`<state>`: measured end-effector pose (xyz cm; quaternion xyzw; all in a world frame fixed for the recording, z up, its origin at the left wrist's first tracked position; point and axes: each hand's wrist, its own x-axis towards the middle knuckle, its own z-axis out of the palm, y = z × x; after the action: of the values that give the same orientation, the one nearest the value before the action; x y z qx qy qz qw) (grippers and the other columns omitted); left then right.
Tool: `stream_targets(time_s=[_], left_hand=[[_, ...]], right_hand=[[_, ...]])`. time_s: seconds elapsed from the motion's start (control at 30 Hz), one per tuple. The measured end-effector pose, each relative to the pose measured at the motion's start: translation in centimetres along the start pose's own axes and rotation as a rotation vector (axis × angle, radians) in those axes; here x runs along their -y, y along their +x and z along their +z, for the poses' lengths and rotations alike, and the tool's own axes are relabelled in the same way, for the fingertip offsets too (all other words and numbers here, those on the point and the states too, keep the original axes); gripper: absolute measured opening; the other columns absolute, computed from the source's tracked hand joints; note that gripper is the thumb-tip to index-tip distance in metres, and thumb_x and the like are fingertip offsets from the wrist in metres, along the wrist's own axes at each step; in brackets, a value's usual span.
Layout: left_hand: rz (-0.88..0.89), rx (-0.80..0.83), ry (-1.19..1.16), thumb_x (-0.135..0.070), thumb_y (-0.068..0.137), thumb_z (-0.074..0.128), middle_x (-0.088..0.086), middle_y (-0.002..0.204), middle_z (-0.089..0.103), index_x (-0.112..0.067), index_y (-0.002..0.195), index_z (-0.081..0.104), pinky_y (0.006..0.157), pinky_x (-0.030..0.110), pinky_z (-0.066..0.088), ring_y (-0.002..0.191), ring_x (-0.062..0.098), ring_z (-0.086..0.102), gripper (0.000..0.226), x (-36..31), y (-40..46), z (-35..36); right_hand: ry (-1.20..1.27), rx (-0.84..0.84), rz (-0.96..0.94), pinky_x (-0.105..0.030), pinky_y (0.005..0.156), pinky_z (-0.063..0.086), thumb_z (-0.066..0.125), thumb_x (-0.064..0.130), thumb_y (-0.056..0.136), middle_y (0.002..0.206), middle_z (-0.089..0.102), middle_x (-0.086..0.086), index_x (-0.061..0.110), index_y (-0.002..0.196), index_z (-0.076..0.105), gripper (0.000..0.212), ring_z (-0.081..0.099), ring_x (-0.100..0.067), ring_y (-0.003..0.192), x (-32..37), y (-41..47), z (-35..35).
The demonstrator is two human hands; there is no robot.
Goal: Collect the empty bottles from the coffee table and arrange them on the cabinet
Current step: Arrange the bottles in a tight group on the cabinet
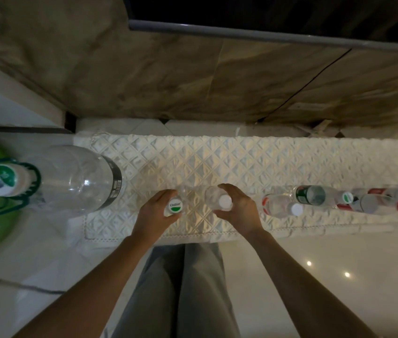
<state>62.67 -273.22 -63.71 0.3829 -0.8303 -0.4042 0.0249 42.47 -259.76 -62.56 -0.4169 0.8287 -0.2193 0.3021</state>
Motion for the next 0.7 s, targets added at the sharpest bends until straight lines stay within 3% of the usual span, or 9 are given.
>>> stream_targets(time_s=[0.27, 0.43, 0.7], left_hand=[[0.033, 0.066, -0.022, -0.016, 0.067, 0.083, 0.01, 0.119, 0.063, -0.008, 0.119, 0.059, 0.086, 0.023, 0.042, 0.105, 0.023, 0.061, 0.058, -0.6, -1.1, 0.5], [0.041, 0.079, -0.018, -0.014, 0.067, 0.083, 0.01, 0.12, 0.062, -0.007, 0.121, 0.058, 0.089, 0.024, 0.042, 0.108, 0.023, 0.06, 0.059, -0.6, -1.0, 0.8], [0.027, 0.128, -0.06, -0.017, 0.07, 0.081, 0.006, 0.123, 0.059, -0.011, 0.124, 0.056, 0.093, 0.029, 0.047, 0.113, 0.02, 0.056, 0.06, -0.2, -0.3, 0.6]], right_hand=[[0.005, 0.06, 0.032, -0.017, 0.077, 0.04, 0.082, 0.027, 0.062, 0.119, 0.062, 0.005, 0.022, 0.12, 0.056, 0.064, 0.062, -0.017, 0.102, 1.1, -1.4, 1.9], [0.061, 0.071, 0.052, -0.028, 0.089, 0.047, 0.08, 0.03, 0.064, 0.125, 0.059, 0.004, 0.023, 0.123, 0.056, 0.065, 0.06, -0.02, 0.109, 1.3, -2.0, 3.7], [0.118, 0.043, 0.073, -0.031, 0.087, 0.048, 0.081, 0.027, 0.065, 0.124, 0.059, 0.003, 0.022, 0.122, 0.055, 0.064, 0.06, -0.02, 0.108, 1.3, -1.9, 4.0]])
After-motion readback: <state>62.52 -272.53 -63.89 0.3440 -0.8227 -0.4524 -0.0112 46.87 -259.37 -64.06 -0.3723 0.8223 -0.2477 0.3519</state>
